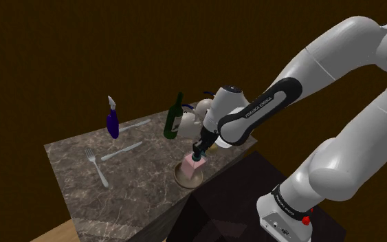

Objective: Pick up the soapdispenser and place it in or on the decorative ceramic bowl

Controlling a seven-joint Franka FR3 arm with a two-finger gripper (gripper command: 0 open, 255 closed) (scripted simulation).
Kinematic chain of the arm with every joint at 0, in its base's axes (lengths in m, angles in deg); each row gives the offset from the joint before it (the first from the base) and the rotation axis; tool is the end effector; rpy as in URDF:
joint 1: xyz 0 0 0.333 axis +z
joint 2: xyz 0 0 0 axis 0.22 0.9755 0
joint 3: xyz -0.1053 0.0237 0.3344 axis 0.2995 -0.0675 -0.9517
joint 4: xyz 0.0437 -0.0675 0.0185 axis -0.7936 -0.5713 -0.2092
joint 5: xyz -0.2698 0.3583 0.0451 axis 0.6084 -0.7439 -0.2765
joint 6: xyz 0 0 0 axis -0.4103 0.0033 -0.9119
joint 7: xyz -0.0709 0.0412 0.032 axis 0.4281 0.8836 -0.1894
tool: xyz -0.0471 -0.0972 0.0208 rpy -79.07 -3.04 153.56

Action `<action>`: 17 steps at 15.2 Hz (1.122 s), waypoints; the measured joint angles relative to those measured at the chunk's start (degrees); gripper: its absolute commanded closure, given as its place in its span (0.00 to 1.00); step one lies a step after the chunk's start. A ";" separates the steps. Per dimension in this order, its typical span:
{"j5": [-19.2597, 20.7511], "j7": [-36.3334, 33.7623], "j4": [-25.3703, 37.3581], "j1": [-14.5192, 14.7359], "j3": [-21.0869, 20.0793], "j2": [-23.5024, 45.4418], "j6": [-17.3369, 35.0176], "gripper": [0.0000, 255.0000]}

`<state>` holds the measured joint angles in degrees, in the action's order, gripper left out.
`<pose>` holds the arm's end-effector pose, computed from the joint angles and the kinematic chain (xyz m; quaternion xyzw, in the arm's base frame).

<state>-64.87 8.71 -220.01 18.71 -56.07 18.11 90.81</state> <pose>0.3819 0.1274 0.1871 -0.9993 -0.0320 -0.0016 0.0186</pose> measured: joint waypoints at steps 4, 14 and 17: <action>0.99 -0.41 0.02 -0.17 0.28 2.40 2.36 1.00; 1.06 -0.47 0.03 -0.15 0.29 2.55 2.52 0.00; -0.44 0.99 -0.30 -0.44 0.15 -0.84 -0.43 0.00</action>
<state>-65.32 9.70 -220.31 18.27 -55.92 17.26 90.38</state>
